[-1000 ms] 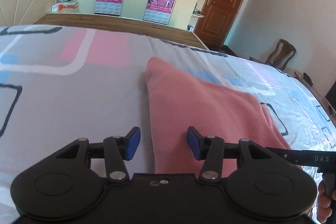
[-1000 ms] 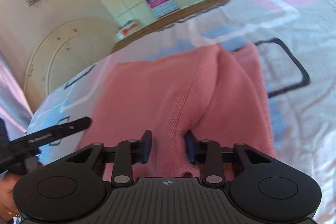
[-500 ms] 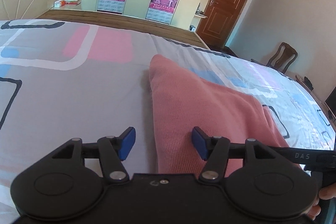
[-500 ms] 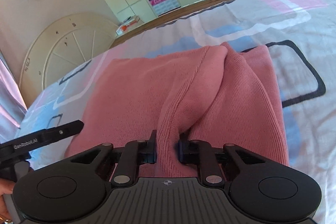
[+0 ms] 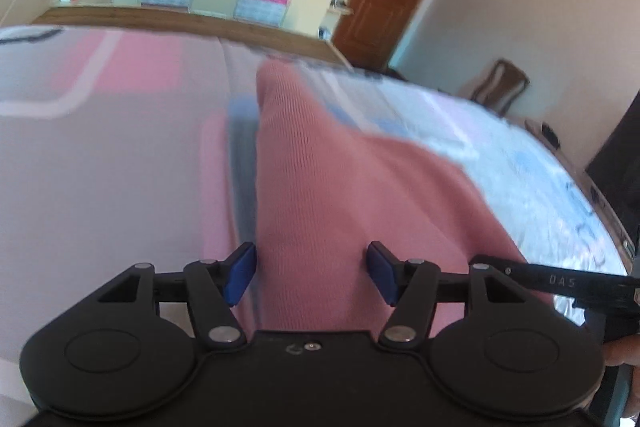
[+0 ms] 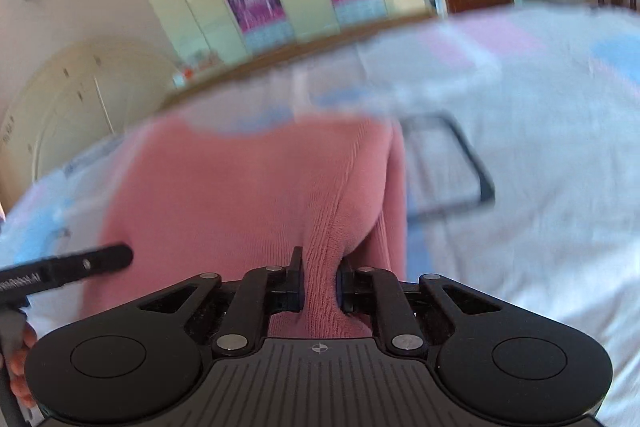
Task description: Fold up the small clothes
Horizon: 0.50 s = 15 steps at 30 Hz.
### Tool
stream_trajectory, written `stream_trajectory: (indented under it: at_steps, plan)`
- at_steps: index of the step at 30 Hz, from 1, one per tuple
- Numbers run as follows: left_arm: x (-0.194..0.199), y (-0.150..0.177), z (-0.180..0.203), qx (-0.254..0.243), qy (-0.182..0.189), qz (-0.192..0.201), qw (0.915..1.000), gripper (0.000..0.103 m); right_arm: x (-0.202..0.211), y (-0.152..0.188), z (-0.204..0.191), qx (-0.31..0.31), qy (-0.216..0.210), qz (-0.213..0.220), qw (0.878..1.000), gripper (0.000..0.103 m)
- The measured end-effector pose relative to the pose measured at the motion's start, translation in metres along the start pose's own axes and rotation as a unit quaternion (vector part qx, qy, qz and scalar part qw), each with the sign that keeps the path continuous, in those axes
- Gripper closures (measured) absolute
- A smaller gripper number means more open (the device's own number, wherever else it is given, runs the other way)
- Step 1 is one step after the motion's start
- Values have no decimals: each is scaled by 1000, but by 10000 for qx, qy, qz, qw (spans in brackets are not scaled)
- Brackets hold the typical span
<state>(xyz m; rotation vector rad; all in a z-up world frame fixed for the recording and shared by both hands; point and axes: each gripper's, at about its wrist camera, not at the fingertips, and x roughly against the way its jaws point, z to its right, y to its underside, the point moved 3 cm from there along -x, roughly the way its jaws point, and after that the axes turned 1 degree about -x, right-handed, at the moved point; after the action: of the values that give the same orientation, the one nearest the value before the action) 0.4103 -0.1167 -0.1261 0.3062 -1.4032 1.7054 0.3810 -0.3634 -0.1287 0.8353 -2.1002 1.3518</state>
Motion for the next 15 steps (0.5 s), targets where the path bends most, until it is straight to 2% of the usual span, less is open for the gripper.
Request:
stream_trajectory:
  at_steps: [2, 4, 9, 15]
  plan:
    - [-2, 4, -1, 40, -23, -10, 10000, 43, 8, 4, 6, -201, -49, 105, 9997, 88]
    - [-2, 3, -5, 107, -10, -20, 9999, 42, 22, 4, 9, -362, -152, 140, 9991, 80]
    - [-1, 3, -6, 83, -9, -24, 10000, 40, 50, 17, 8, -268, -48, 109, 9996, 80]
    - [-2, 4, -5, 51, -27, -6, 10000, 39, 64, 41, 10, -266, 146, -137, 9994, 80]
